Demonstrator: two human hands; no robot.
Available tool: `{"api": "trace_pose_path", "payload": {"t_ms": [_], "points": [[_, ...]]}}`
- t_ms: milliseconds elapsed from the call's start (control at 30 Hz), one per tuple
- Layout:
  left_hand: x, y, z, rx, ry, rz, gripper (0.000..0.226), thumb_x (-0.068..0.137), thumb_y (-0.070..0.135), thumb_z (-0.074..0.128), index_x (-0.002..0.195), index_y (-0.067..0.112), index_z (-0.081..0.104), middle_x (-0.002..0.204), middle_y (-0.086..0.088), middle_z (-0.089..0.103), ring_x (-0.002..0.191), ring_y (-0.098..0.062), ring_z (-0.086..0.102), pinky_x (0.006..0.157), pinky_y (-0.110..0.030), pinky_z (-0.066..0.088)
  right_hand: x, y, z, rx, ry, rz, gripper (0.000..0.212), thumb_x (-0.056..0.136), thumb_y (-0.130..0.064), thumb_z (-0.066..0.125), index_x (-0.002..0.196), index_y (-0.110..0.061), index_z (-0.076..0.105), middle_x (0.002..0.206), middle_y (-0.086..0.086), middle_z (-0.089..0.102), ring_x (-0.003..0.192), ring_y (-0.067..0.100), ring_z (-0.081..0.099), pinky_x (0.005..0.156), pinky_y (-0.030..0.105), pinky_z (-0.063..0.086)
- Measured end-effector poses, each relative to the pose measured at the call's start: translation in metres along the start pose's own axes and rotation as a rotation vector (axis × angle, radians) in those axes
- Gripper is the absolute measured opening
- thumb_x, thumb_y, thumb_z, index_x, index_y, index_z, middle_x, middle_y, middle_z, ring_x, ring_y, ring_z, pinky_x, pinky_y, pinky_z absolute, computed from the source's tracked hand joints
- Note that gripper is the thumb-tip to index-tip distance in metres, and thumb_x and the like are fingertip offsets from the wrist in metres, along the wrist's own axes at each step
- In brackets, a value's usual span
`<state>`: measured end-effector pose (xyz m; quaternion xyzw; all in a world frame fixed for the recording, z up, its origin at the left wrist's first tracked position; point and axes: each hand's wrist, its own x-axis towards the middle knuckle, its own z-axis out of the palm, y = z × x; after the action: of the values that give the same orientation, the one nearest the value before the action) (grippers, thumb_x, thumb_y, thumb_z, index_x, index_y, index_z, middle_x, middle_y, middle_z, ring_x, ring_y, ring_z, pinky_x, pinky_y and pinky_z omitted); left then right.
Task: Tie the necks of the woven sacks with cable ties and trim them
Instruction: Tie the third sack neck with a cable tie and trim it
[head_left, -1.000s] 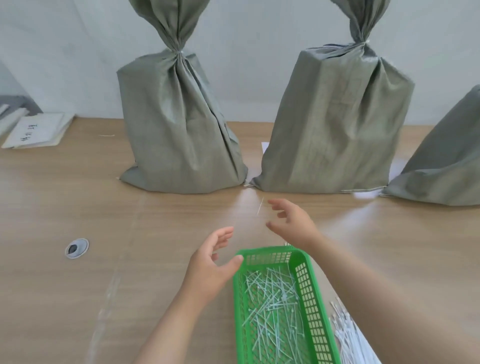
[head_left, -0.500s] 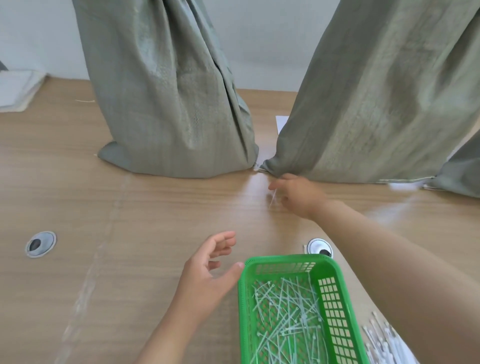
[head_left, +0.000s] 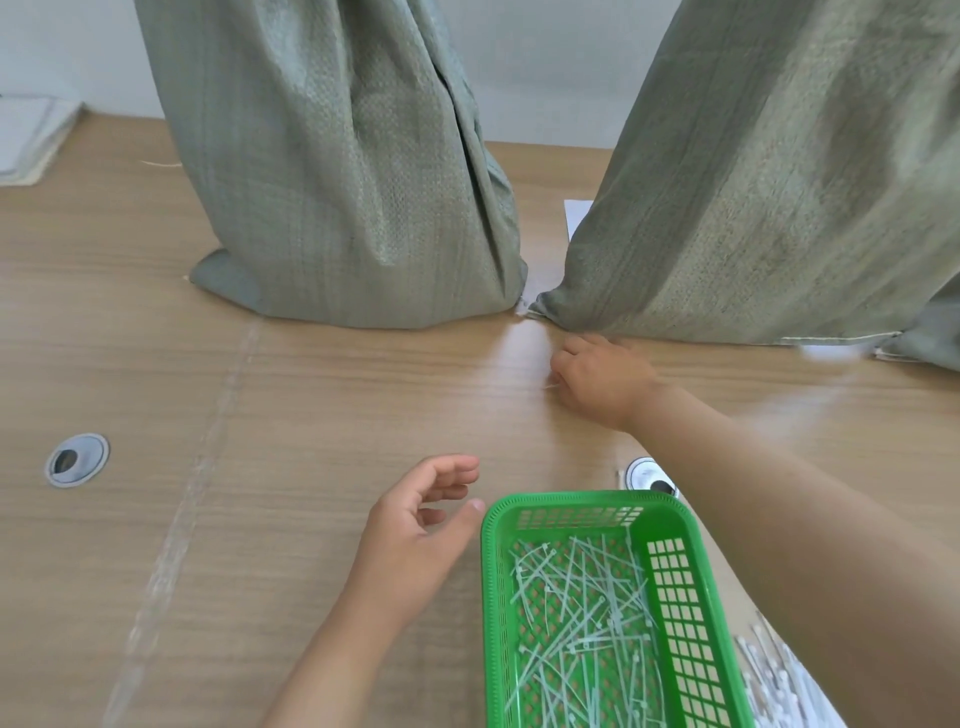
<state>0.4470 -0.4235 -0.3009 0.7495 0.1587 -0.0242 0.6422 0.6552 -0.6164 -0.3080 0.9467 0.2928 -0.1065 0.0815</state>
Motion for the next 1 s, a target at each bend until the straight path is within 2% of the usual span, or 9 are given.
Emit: {"api": "trace_pose_path", "payload": {"t_ms": [133, 333, 467, 533, 633, 800, 867, 933, 1000], "points": [[-0.003, 0.005, -0.001, -0.010, 0.013, -0.007, 0.036, 0.064, 0.049, 0.067, 0.098, 0.041, 0.073, 0.106, 0.019, 0.073, 0.103, -0.004, 0.067, 0.093, -0.041, 0.054, -0.008, -0.004, -0.005, 0.007, -0.072, 0.034, 0.036, 0.101, -0.034, 0.042, 0.124, -0.009, 0.055, 0.130, 0.011, 0.054, 0.125, 0.030, 0.047, 0.099, 0.041, 0.041], [-0.013, 0.019, -0.007, -0.007, 0.032, 0.001, 0.030, 0.068, 0.042, 0.070, 0.096, 0.035, 0.072, 0.102, 0.022, 0.073, 0.100, -0.003, 0.067, 0.089, -0.034, 0.055, -0.034, -0.013, -0.030, 0.261, 0.017, 0.034, 0.012, 0.094, -0.027, 0.050, 0.099, -0.016, 0.053, 0.100, 0.006, 0.055, 0.095, 0.030, 0.055, 0.070, 0.034, 0.038], [-0.025, 0.031, -0.009, -0.004, 0.037, 0.019, 0.025, 0.073, 0.028, 0.068, 0.097, 0.036, 0.071, 0.100, 0.021, 0.074, 0.098, -0.002, 0.067, 0.083, -0.030, 0.054, -0.066, -0.025, -0.049, 0.400, 0.088, -0.027, 0.013, 0.090, -0.020, 0.055, 0.084, -0.019, 0.043, 0.079, 0.003, 0.053, 0.075, 0.031, 0.052, 0.061, 0.035, 0.033], [-0.035, 0.037, -0.010, 0.000, 0.036, 0.038, 0.025, 0.073, 0.027, 0.068, 0.097, 0.035, 0.070, 0.099, 0.016, 0.074, 0.097, -0.001, 0.066, 0.080, -0.025, 0.053, -0.087, -0.033, -0.059, 0.481, 0.190, -0.056, 0.011, 0.085, -0.013, 0.059, 0.082, -0.018, 0.049, 0.073, 0.001, 0.055, 0.068, 0.029, 0.051, 0.061, 0.036, 0.040], [-0.054, 0.043, -0.011, -0.003, 0.034, 0.042, 0.025, 0.074, 0.025, 0.067, 0.098, 0.033, 0.070, 0.101, 0.014, 0.074, 0.095, 0.001, 0.066, 0.077, -0.018, 0.052, -0.127, -0.047, -0.063, 0.580, 0.269, -0.066, 0.010, 0.085, -0.009, 0.063, 0.092, -0.016, 0.065, 0.073, -0.006, 0.061, 0.062, 0.015, 0.051, 0.065, 0.032, 0.046], [-0.092, 0.040, -0.011, 0.008, 0.002, 0.037, 0.031, 0.087, 0.002, 0.071, 0.098, 0.031, 0.071, 0.098, 0.016, 0.075, 0.094, -0.002, 0.067, 0.074, -0.013, 0.049, -0.206, -0.082, -0.045, 0.727, 0.314, 0.114, 0.017, 0.089, -0.011, 0.068, 0.104, -0.018, 0.070, 0.070, -0.016, 0.058, 0.057, -0.006, 0.054, 0.064, 0.018, 0.041], [-0.107, 0.041, -0.009, 0.024, -0.002, 0.037, 0.024, 0.085, 0.012, 0.071, 0.099, 0.031, 0.070, 0.100, 0.023, 0.073, 0.094, 0.001, 0.067, 0.073, -0.014, 0.049, -0.232, -0.096, -0.033, 0.771, 0.268, 0.208, 0.016, 0.091, -0.014, 0.067, 0.106, -0.018, 0.070, 0.072, -0.015, 0.060, 0.058, -0.005, 0.055, 0.063, 0.014, 0.043], [-0.123, 0.043, -0.009, 0.027, 0.000, 0.033, 0.022, 0.080, 0.022, 0.069, 0.099, 0.033, 0.070, 0.101, 0.026, 0.072, 0.094, 0.003, 0.066, 0.073, -0.015, 0.049, -0.253, -0.107, -0.026, 0.788, 0.211, 0.281, 0.017, 0.092, -0.018, 0.067, 0.108, -0.019, 0.070, 0.077, -0.011, 0.065, 0.056, -0.002, 0.053, 0.067, 0.022, 0.051], [-0.138, 0.043, -0.010, 0.040, -0.009, 0.039, 0.025, 0.085, 0.015, 0.071, 0.100, 0.034, 0.070, 0.102, 0.026, 0.072, 0.094, 0.003, 0.066, 0.074, -0.016, 0.049, -0.267, -0.113, -0.024, 0.791, 0.192, 0.334, 0.018, 0.093, -0.020, 0.066, 0.110, -0.021, 0.069, 0.083, -0.008, 0.068, 0.060, -0.002, 0.053, 0.070, 0.028, 0.054]]}}
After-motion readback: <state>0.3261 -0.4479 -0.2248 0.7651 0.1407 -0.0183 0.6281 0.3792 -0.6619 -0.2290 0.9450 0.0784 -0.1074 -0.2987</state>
